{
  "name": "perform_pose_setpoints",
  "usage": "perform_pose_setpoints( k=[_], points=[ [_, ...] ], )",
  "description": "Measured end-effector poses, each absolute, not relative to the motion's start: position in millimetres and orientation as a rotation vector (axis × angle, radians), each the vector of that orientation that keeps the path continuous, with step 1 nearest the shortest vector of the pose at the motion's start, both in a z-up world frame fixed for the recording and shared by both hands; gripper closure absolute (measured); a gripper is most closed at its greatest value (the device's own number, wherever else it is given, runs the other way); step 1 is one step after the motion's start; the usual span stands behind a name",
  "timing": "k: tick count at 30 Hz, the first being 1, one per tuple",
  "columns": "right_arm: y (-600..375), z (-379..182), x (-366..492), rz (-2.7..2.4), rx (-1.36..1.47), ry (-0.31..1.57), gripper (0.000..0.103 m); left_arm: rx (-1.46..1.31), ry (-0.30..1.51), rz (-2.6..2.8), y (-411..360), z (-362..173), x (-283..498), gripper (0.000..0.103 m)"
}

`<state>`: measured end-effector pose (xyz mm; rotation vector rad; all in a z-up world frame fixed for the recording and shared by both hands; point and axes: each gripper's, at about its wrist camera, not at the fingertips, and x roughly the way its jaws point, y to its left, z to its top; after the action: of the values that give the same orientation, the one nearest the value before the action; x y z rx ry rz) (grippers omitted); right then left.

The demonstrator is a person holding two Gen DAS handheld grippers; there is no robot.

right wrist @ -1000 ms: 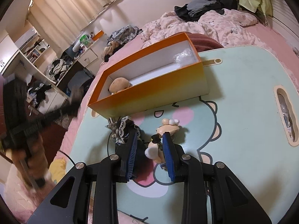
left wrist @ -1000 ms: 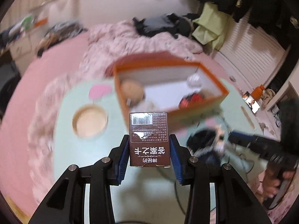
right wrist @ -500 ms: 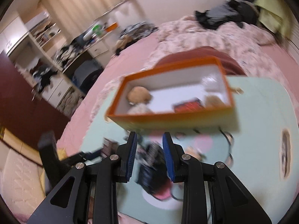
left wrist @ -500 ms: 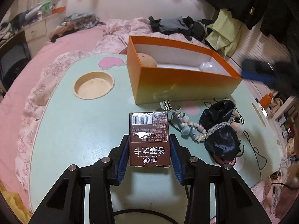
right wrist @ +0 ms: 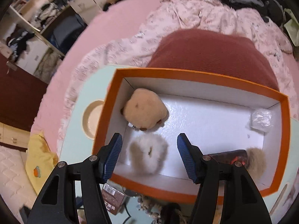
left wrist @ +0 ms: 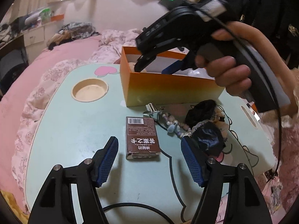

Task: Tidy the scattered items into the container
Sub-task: 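Lower the brown carton onto the table and open the left gripper, then grasp the white fluffy pompom inside the box with the right gripper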

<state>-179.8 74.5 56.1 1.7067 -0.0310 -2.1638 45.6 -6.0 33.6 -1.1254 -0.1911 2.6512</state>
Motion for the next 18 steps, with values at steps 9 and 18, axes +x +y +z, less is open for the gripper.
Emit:
perform_pose_setpoints(
  k=[9,18],
  points=[
    [72.3,24.2,-172.5,-2.137,1.759,0.012,0.081,-1.127,-0.251,2.64,-16.0,28.6,48.2,0.034],
    [103.5,54.7,-152.3,-2.21,1.59,-0.144,0.085,-1.124,-0.319,2.656,-21.4,27.0,43.1,0.034]
  ],
)
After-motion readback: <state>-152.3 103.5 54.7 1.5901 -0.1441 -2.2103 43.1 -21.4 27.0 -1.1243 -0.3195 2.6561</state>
